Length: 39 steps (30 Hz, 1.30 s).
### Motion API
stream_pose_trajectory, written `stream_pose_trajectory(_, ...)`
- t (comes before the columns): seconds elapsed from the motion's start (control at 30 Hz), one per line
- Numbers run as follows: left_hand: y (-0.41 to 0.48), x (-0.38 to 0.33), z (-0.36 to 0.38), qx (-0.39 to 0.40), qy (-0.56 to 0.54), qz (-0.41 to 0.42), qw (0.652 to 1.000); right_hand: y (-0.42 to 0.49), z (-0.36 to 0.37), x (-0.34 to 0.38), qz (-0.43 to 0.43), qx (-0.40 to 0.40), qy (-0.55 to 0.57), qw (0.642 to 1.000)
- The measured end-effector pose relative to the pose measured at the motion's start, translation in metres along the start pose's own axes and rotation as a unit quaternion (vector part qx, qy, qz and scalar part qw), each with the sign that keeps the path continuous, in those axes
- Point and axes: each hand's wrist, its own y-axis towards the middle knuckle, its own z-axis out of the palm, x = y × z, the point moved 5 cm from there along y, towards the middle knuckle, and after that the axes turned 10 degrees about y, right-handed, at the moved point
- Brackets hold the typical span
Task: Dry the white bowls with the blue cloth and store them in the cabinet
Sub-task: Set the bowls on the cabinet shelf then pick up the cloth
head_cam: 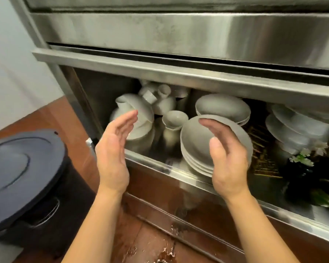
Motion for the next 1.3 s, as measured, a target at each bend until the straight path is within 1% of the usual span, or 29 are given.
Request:
stream_pose_trajectory(0.07, -0.026, -0.030, -0.039, -0.057, 0.031, 0.010, 0.998, -0.008, 0.028, 0.018, -0.011, 0.068, 0.055, 0.996)
stream_pose_trajectory(0.17, -0.068, -0.079, -0.099, -0.121, 0.086, 0.029, 0.989, -0.026, 0.075, 0.053, -0.026, 0.138, 0.145, 0.979)
stream_pose_trajectory(0.27, -0.118, -0.141, -0.169, -0.210, 0.117, 0.040, 0.970, -0.062, 0.138, 0.101, -0.024, 0.221, 0.228, 0.948)
stream_pose_trajectory(0.33, -0.151, -0.179, -0.212, -0.253, 0.149, 0.059, 0.954, -0.088, 0.178, 0.135, -0.037, 0.261, 0.266, 0.927)
stream_pose_trajectory(0.5, -0.251, -0.265, -0.310, -0.345, 0.217, 0.085, 0.909, -0.172, 0.273, 0.235, -0.051, 0.371, 0.360, 0.855)
stream_pose_trajectory(0.57, -0.297, -0.290, -0.350, -0.385, 0.241, 0.082, 0.887, -0.211, 0.309, 0.273, -0.058, 0.408, 0.383, 0.826)
stream_pose_trajectory(0.6, -0.335, -0.313, -0.381, -0.416, 0.264, 0.084, 0.866, -0.246, 0.338, 0.303, -0.062, 0.432, 0.406, 0.803)
stream_pose_trajectory(0.63, -0.353, -0.325, -0.396, -0.430, 0.281, 0.078, 0.854, -0.263, 0.352, 0.318, -0.064, 0.441, 0.421, 0.790)
stream_pose_trajectory(0.67, -0.368, -0.330, -0.409, -0.431, 0.296, 0.080, 0.848, -0.275, 0.361, 0.329, -0.062, 0.450, 0.422, 0.784)
stream_pose_trajectory(0.73, -0.420, -0.358, -0.456, -0.461, 0.323, 0.077, 0.823, -0.328, 0.402, 0.368, -0.066, 0.470, 0.440, 0.763)
stream_pose_trajectory(0.83, -0.487, -0.401, -0.526, -0.491, 0.343, 0.067, 0.798, -0.405, 0.457, 0.425, -0.052, 0.496, 0.456, 0.737)
stream_pose_trajectory(0.9, -0.521, -0.429, -0.570, -0.503, 0.350, 0.068, 0.787, -0.448, 0.492, 0.464, -0.052, 0.498, 0.475, 0.724)
stream_pose_trajectory(1.0, -0.547, -0.456, -0.634, -0.495, 0.354, 0.061, 0.791, -0.494, 0.537, 0.509, -0.046, 0.497, 0.487, 0.717)
stream_pose_trajectory(1.07, -0.552, -0.460, -0.668, -0.492, 0.353, 0.062, 0.794, -0.511, 0.556, 0.524, -0.046, 0.498, 0.488, 0.715)
stream_pose_trajectory(1.17, -0.555, -0.454, -0.717, -0.487, 0.355, 0.066, 0.795, -0.529, 0.597, 0.535, -0.039, 0.506, 0.480, 0.716)
stream_pose_trajectory(1.3, -0.560, -0.434, -0.775, -0.496, 0.350, 0.041, 0.793, -0.551, 0.658, 0.541, -0.014, 0.513, 0.480, 0.711)
